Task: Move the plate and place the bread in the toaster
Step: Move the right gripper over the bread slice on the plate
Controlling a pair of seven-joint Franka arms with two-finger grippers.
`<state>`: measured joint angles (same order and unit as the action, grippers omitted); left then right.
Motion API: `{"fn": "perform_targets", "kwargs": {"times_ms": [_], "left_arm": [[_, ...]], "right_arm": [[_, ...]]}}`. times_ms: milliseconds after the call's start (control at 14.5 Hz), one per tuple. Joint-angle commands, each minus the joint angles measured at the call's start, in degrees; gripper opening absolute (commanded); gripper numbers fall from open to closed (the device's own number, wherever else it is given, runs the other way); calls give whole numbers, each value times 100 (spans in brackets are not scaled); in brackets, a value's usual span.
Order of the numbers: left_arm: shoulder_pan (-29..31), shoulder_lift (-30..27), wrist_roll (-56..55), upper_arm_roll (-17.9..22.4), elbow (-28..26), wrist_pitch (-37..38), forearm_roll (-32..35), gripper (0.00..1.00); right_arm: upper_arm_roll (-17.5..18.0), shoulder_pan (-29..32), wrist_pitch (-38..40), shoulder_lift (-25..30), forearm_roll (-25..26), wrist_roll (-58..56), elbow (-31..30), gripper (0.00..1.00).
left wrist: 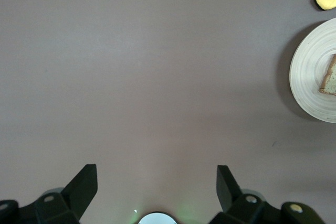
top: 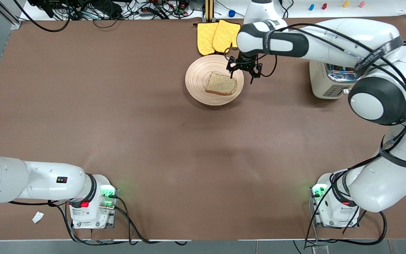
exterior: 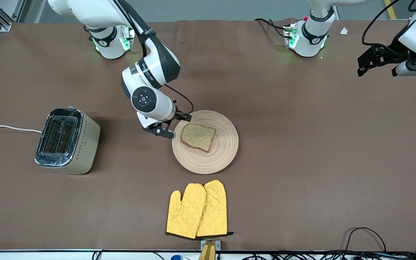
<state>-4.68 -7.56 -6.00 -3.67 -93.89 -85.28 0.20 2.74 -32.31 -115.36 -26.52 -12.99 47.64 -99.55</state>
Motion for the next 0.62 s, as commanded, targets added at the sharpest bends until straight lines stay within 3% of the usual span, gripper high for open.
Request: {"fn": "perform_targets", "kwargs": {"times_ms": [0,276,552], "left_arm": [[-42,-106,73,15,-209,-94,-116,100],[-50,-97,73,-2,-384,-303,-108,100],[-50,-80,73,-2,-420,-489,-116,100]], "right_arm": [[-72,-267,-188,-204,366,621,84,97],[-72,-337,-522,-511,402,763,163,95],[-81,-381,-601,-784,569,966,383,81]]}}
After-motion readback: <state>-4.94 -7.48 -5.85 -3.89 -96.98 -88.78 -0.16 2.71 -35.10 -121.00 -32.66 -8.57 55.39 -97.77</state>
